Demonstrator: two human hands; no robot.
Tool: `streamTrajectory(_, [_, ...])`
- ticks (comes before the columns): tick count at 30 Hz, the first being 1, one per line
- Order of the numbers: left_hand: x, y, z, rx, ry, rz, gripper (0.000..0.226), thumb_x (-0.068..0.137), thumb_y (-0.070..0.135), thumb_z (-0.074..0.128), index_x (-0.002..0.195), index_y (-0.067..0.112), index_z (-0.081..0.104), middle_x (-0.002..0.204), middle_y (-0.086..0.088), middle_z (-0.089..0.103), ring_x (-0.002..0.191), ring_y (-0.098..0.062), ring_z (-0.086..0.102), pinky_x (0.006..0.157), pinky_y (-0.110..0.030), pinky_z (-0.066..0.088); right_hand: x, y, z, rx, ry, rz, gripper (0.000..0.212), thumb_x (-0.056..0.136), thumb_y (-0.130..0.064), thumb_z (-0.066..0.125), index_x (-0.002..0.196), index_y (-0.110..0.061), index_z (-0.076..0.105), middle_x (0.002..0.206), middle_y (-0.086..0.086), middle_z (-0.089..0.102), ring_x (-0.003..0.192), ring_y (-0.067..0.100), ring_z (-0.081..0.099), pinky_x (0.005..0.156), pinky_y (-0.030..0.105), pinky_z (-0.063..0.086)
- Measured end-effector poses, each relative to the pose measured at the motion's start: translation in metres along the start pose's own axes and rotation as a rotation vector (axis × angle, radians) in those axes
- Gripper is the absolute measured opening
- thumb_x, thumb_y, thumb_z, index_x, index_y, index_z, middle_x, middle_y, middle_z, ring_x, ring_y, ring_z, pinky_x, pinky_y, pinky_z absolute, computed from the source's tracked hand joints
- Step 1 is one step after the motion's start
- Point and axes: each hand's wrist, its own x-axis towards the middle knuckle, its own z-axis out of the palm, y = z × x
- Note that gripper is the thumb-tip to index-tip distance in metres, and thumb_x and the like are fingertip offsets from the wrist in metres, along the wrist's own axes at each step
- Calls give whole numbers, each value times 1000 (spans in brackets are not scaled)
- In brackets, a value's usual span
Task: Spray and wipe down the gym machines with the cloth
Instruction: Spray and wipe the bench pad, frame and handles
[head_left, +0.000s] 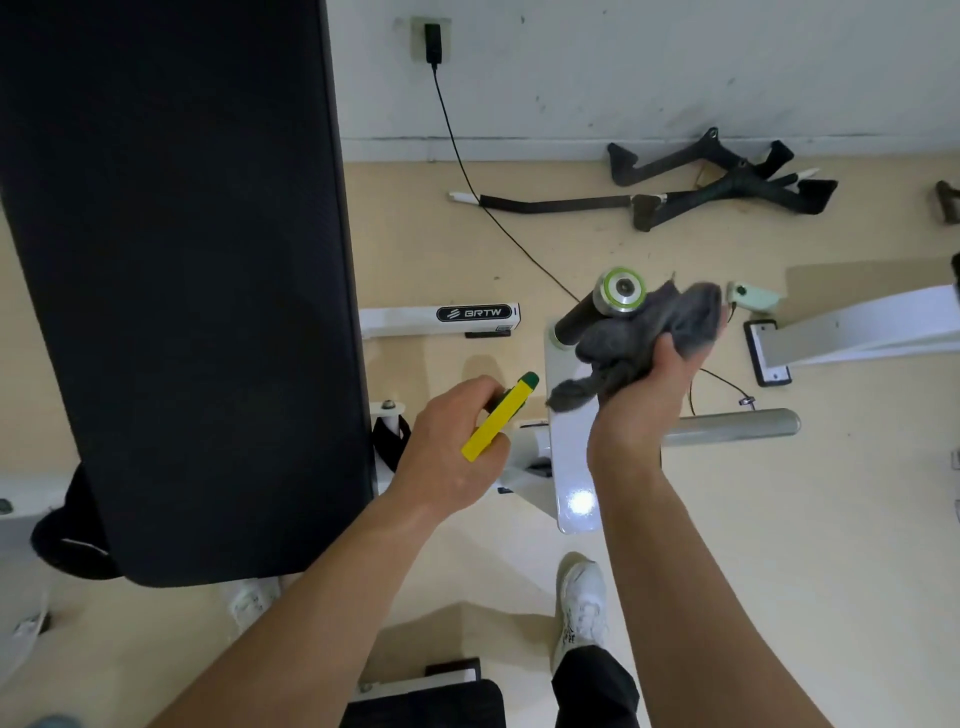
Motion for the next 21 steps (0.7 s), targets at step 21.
streamTrajectory(21, [-4,-26,-10,-49,40,-47,21,80,7,52,94,21,61,65,8,50,53,-20,51,49,-38,46,15,44,4,-552,77,-489,48,98,-28,36,143,-19,24,119,10,63,91,29,63,74,35,50])
